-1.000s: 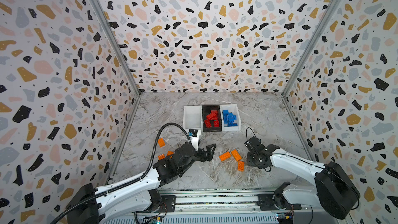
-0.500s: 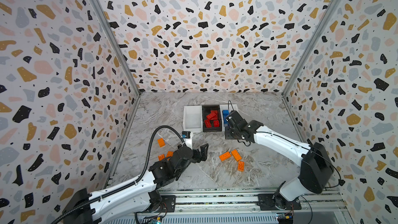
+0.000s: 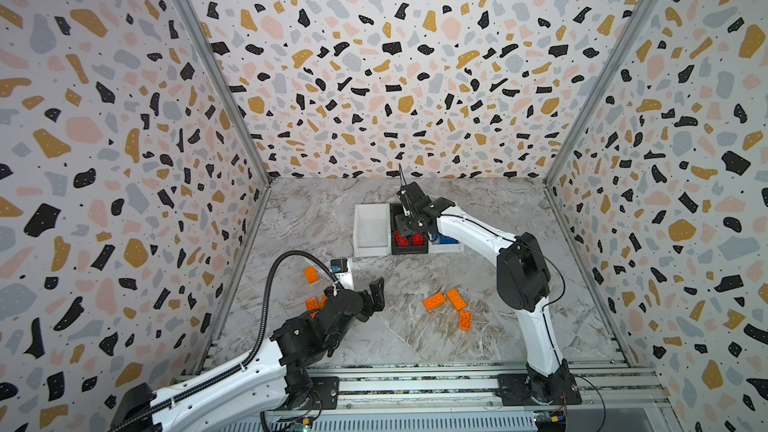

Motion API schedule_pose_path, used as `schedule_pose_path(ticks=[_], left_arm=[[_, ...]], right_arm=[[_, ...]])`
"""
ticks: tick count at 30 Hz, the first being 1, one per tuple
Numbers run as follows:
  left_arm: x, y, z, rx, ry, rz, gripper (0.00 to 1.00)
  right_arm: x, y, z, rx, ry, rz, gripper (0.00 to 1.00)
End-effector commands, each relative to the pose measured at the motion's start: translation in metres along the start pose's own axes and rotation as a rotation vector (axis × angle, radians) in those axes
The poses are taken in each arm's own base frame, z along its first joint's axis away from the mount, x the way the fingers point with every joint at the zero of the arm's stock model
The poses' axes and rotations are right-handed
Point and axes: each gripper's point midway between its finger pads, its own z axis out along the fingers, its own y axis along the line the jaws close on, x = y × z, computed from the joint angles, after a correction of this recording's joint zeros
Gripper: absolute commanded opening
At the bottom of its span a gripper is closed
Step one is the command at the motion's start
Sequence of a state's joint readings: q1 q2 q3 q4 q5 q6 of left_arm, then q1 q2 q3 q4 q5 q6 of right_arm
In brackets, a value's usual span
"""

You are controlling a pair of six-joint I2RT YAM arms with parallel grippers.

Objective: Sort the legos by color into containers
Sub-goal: 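Carry the red 2x2 brick over the black bin with the right gripper, then drop the red brick in the black bin while the left gripper reaches orange bricks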

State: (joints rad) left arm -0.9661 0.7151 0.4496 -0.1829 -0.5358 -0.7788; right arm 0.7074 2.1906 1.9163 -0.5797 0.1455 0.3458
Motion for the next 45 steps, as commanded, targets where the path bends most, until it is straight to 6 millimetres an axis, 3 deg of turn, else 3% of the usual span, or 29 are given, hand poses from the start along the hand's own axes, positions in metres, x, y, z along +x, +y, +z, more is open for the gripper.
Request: schedule_pose_path(ticks=[1, 7, 10, 15, 19, 21, 32, 39, 45], left_arm=[[-0.001, 0.013, -0.001, -0.057, -0.022, -0.009, 1.00], [-0.002, 0.024, 0.003, -0.108, -0.025, -0.030, 1.00], [-0.001, 0.041, 0.008, -0.175, -0.023, -0.055, 1.00], [0.004, 0.103, 0.026, -0.362, 0.001, -0.173, 1.00], [-0.004, 0.122, 0.034, -0.411, -0.021, -0.219, 1.00], [-0.008, 0.130, 0.038, -0.459, -0.028, -0.217, 1.00], [-0.021, 0.176, 0.060, -0.681, 0.012, -0.136, 1.00], [-0.013, 0.211, 0.078, -0.777, 0.098, -0.125, 0.96], [-0.012, 0.224, 0.099, -0.793, 0.167, -0.104, 0.86]], right_arm=[[-0.020, 0.002, -0.027, -0.013, -0.035, -0.045, 0.73], [-0.023, 0.001, -0.058, -0.031, -0.084, -0.058, 0.81], [-0.014, 0.005, -0.080, -0.065, -0.110, -0.052, 0.82], [0.023, 0.006, -0.114, -0.133, -0.135, -0.014, 0.87], [0.057, 0.000, -0.129, -0.167, -0.116, 0.009, 0.91], [0.073, -0.004, -0.136, -0.177, -0.115, 0.020, 0.99], [0.125, -0.026, -0.160, -0.194, -0.156, 0.086, 0.99], [0.141, -0.037, -0.165, -0.189, -0.172, 0.101, 0.99], [0.145, -0.046, -0.169, -0.186, -0.193, 0.122, 0.99]])
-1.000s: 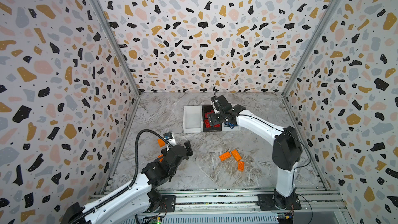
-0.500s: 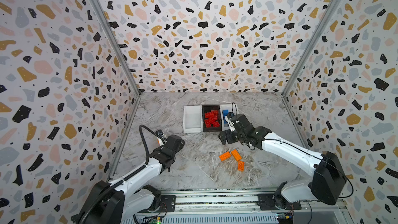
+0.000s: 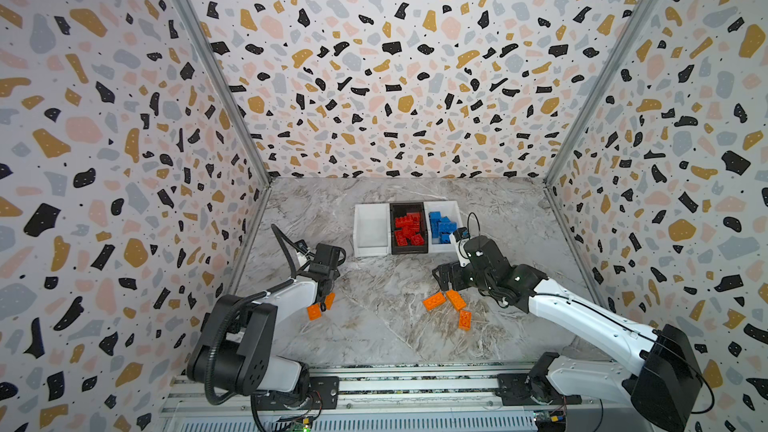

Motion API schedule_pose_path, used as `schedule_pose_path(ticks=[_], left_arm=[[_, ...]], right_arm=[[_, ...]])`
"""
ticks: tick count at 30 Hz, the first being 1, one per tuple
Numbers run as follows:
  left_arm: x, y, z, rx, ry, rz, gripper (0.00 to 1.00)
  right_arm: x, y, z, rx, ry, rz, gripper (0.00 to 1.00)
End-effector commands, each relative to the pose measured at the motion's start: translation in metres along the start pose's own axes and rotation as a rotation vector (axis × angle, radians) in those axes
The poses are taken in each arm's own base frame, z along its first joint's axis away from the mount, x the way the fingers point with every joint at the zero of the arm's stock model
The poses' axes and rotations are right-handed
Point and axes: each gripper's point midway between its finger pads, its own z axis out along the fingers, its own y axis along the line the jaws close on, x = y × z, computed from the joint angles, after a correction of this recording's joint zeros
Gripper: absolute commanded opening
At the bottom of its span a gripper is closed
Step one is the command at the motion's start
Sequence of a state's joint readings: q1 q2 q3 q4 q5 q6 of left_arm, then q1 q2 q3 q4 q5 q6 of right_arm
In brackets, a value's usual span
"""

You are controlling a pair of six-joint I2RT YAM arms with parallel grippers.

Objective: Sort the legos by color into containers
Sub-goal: 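Drop the red brick in the black bin while the left gripper reaches orange bricks, then lower the left gripper onto an orange 2x2 brick and grasp it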

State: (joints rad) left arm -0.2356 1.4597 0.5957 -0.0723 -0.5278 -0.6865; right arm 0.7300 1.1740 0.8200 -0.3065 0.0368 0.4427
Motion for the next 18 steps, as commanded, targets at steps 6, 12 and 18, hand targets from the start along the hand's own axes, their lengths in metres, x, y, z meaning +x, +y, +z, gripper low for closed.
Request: schedule_pose_path(ticks=[6, 12, 18], left_arm=[[-0.014, -0.017, 0.019, 0.033, 0.029, 0.011, 0.66], [-0.004, -0.015, 0.017, 0.042, 0.062, 0.012, 0.60], [0.012, -0.008, 0.019, 0.043, 0.091, 0.025, 0.37]], right_arm=[[-0.011, -0.009, -0.015, -0.001, -0.064, 0.042, 0.99], [-0.012, -0.015, -0.017, 0.013, -0.068, 0.054, 0.99], [-0.014, -0.013, -0.010, 0.001, -0.055, 0.056, 0.99]])
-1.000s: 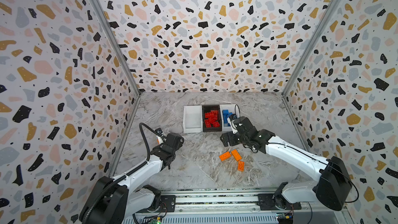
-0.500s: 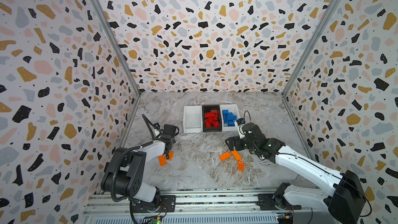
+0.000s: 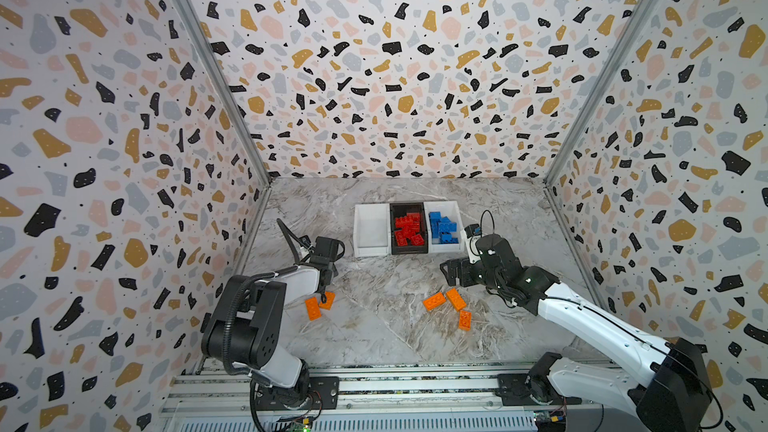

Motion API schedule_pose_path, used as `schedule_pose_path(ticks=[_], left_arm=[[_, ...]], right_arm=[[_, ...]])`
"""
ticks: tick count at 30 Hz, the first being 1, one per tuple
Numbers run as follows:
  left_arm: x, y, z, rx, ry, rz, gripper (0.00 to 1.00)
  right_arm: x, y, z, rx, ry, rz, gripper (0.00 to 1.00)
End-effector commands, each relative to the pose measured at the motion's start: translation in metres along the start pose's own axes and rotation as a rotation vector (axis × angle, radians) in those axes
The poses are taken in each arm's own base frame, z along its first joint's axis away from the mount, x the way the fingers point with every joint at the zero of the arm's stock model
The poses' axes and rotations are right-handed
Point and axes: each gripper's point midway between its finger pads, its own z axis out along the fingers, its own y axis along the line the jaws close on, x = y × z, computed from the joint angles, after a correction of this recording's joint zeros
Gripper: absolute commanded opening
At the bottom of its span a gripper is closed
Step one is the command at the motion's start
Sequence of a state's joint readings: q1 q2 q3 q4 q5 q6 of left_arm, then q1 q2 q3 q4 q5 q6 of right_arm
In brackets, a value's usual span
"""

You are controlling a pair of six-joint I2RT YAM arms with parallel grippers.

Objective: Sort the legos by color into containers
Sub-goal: 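Lower the left gripper onto an orange 2x2 brick and grasp it, then carry the orange brick into the empty white bin and open the left gripper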

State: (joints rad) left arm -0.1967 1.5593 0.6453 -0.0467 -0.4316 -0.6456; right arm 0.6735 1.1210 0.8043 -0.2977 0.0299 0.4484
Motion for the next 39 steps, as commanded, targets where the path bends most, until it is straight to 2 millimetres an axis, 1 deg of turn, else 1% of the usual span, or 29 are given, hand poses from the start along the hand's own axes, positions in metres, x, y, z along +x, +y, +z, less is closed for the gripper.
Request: schedule_pose_path(ticks=[1, 5, 7, 9, 12, 14, 16, 17, 19, 21, 24, 26, 29, 33, 35, 36, 37, 39], left_arm=[[0.008, 0.004, 0.001, 0.006, 0.022, 0.006, 0.33], [0.010, -0.001, 0.000, 0.027, 0.040, 0.014, 0.21], [0.006, -0.006, -0.007, 0.046, 0.034, 0.017, 0.18], [-0.006, -0.017, -0.021, 0.068, -0.001, 0.031, 0.16], [-0.028, -0.043, -0.054, 0.105, -0.075, 0.081, 0.17], [-0.044, -0.067, -0.077, 0.154, -0.116, 0.111, 0.17], [-0.055, -0.087, -0.096, 0.190, -0.152, 0.134, 0.18], [-0.061, -0.098, -0.105, 0.211, -0.169, 0.142, 0.18], [-0.067, -0.116, -0.114, 0.243, -0.188, 0.157, 0.20], [-0.070, -0.133, -0.114, 0.259, -0.191, 0.177, 0.21], [-0.072, -0.157, -0.103, 0.261, -0.172, 0.223, 0.23], [-0.073, -0.172, -0.092, 0.261, -0.160, 0.246, 0.24], [-0.072, -0.188, -0.077, 0.251, -0.141, 0.279, 0.24], [-0.075, -0.205, -0.071, 0.267, -0.138, 0.298, 0.27], [-0.078, -0.211, -0.069, 0.272, -0.137, 0.307, 0.35], [-0.079, -0.213, -0.070, 0.277, -0.134, 0.312, 0.44], [-0.078, -0.215, -0.070, 0.279, -0.131, 0.321, 0.55], [-0.080, -0.214, -0.074, 0.285, -0.130, 0.323, 0.67]], right_arm=[[-0.003, 0.004, 0.002, -0.018, 0.004, 0.012, 0.99], [-0.004, 0.008, 0.003, -0.034, 0.010, 0.013, 0.99], [-0.005, 0.009, 0.001, -0.037, 0.004, 0.015, 0.99], [-0.005, 0.009, -0.001, -0.040, 0.001, 0.017, 0.99], [-0.003, 0.009, -0.005, -0.041, -0.003, 0.020, 0.99], [-0.002, 0.011, -0.007, -0.049, -0.008, 0.021, 0.99], [-0.001, 0.013, -0.010, -0.059, -0.013, 0.020, 0.99], [0.000, 0.014, -0.011, -0.061, -0.012, 0.020, 0.99], [0.001, 0.014, -0.014, -0.060, -0.013, 0.024, 0.99], [0.002, 0.014, -0.018, -0.062, -0.018, 0.026, 0.99], [0.003, 0.014, -0.024, -0.064, -0.026, 0.028, 0.99], [0.003, 0.014, -0.029, -0.062, -0.030, 0.032, 0.99], [0.004, 0.010, -0.038, -0.041, -0.043, 0.038, 0.99], [0.004, 0.005, -0.046, -0.028, -0.060, 0.054, 0.99], [0.004, 0.005, -0.047, -0.029, -0.061, 0.060, 0.99], [0.005, 0.005, -0.048, -0.030, -0.061, 0.062, 0.99], [0.005, 0.005, -0.048, -0.029, -0.058, 0.063, 0.99], [0.004, 0.006, -0.048, -0.030, -0.059, 0.064, 0.99]])
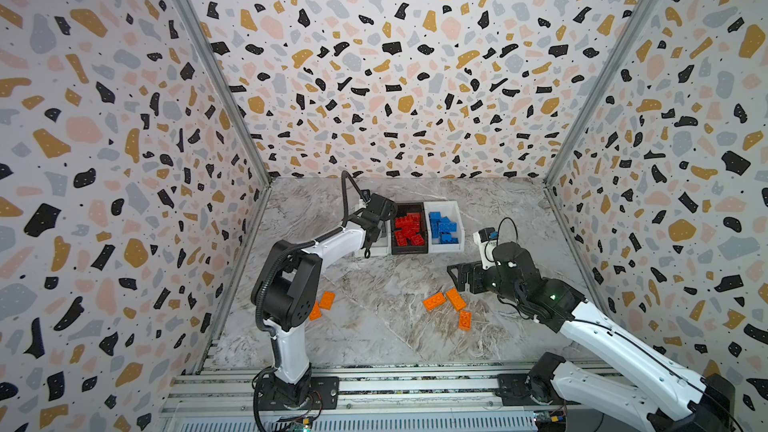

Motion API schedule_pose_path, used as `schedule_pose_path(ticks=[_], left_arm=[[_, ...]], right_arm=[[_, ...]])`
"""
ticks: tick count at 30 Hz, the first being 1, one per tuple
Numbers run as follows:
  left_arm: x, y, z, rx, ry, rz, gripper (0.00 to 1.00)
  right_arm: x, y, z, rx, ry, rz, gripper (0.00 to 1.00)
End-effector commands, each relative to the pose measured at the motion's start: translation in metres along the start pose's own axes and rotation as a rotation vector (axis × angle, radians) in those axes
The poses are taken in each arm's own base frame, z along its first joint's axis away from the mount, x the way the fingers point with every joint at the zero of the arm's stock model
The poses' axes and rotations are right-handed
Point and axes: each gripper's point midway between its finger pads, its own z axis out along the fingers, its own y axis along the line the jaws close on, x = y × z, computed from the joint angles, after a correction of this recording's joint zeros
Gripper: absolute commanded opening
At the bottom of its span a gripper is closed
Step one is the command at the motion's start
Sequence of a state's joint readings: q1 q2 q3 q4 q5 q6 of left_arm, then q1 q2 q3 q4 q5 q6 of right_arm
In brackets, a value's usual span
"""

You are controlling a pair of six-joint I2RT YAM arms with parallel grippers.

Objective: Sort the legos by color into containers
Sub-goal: 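Carry the orange brick into the empty white bin and open the left gripper, then move the left gripper back and grasp another orange brick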

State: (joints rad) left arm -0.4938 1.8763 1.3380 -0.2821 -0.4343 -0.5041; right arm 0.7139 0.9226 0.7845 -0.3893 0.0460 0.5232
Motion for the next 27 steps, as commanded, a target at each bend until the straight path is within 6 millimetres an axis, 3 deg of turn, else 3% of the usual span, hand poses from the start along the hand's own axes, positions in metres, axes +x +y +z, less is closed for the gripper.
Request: schedule_pose_path(ticks=[1, 3, 6, 12, 15, 19, 27], left_arm=[[-0.013, -0.004, -0.014, 0.030, -0.021, 0.017, 0.71], [-0.012, 0.004, -0.026, 0.032, -0.034, 0.006, 0.73], [-0.002, 0.033, -0.049, -0.017, -0.065, -0.027, 0.73], [0.066, 0.093, -0.088, -0.059, -0.047, -0.089, 0.75], [0.104, 0.114, -0.091, -0.074, -0.020, -0.117, 0.76], [0.139, 0.129, -0.089, -0.091, 0.027, -0.141, 0.76], [0.177, 0.139, -0.078, -0.101, 0.075, -0.142, 0.77]], right_arm=[[0.004, -0.003, -0.002, 0.021, 0.014, 0.009, 0.99], [0.003, -0.002, -0.001, 0.019, 0.012, 0.006, 0.99], [0.003, -0.001, 0.001, 0.018, 0.013, 0.001, 0.99], [0.010, 0.003, 0.014, -0.005, 0.036, -0.016, 0.99], [0.010, 0.008, 0.020, -0.025, 0.048, -0.029, 0.99], [0.008, 0.017, 0.024, -0.054, 0.054, -0.043, 0.99], [0.015, 0.025, 0.021, -0.060, 0.054, -0.043, 0.99]])
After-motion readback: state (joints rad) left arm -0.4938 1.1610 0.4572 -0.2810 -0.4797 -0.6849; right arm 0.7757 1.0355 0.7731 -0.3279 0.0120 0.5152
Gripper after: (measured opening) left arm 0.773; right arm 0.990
